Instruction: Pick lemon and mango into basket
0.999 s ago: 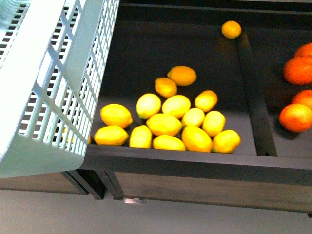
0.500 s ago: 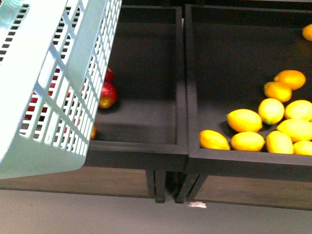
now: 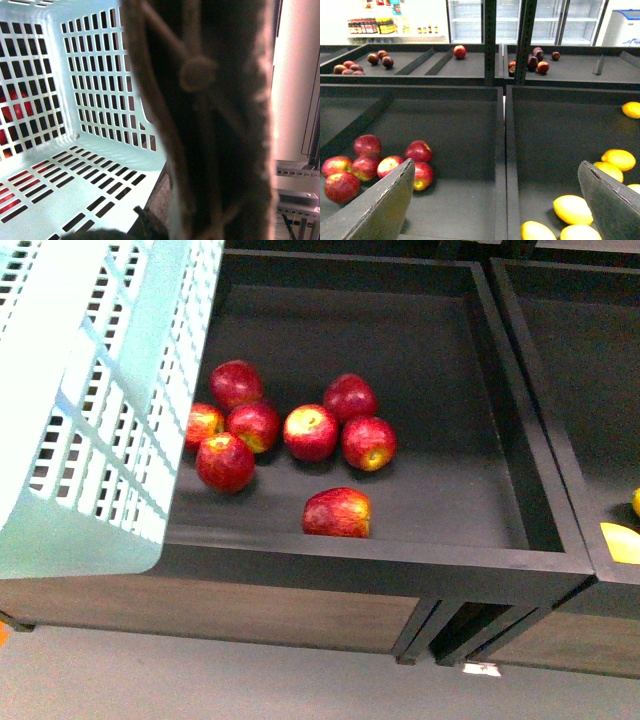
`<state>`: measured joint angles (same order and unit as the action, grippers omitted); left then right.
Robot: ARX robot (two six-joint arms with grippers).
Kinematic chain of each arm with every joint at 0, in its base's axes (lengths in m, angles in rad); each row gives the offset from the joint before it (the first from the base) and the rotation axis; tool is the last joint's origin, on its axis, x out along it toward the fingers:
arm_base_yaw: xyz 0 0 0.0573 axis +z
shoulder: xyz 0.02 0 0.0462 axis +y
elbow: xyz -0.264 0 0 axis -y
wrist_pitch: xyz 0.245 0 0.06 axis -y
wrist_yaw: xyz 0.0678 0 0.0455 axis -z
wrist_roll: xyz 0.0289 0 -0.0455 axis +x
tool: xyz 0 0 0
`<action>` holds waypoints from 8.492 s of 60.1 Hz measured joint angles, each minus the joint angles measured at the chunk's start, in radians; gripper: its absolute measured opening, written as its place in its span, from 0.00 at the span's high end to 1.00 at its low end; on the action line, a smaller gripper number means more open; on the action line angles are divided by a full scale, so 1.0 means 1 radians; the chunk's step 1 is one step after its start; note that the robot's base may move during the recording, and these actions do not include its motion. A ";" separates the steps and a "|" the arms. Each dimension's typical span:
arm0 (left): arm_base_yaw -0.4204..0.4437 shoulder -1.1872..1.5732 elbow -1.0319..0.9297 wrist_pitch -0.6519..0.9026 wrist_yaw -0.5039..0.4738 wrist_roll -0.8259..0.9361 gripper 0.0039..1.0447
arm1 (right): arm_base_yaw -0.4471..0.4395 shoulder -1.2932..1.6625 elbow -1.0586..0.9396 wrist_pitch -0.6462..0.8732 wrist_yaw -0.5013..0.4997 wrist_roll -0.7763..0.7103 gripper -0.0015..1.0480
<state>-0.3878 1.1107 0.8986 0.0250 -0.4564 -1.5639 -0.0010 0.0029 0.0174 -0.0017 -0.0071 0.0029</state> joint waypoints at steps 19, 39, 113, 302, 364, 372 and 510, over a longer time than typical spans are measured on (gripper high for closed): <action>-0.011 0.248 0.321 -0.439 0.015 0.289 0.96 | 0.000 0.000 0.000 0.000 0.003 0.000 0.08; -0.150 0.817 0.884 -0.384 0.324 0.443 0.96 | 0.000 0.000 0.000 0.000 0.006 0.000 0.08; -0.326 0.769 0.801 -0.334 0.468 0.434 0.96 | -0.479 1.137 0.412 0.252 -0.411 0.238 0.08; -0.327 0.769 0.801 -0.334 0.472 0.435 0.96 | -0.417 2.094 1.341 0.006 -0.222 0.503 0.39; -0.327 0.769 0.801 -0.334 0.472 0.434 0.96 | 0.027 1.489 1.048 -0.001 -0.300 0.289 0.15; -0.327 0.769 0.801 -0.334 0.477 0.436 0.96 | -0.013 1.449 1.019 0.032 -0.280 0.292 0.08; -0.330 0.768 0.798 -0.335 0.471 0.430 0.96 | -0.003 0.738 0.073 0.650 0.008 0.001 0.08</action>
<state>-0.7177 1.8790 1.6962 -0.3099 0.0143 -1.1339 -0.0036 0.7406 0.0902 0.6479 0.0006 0.0036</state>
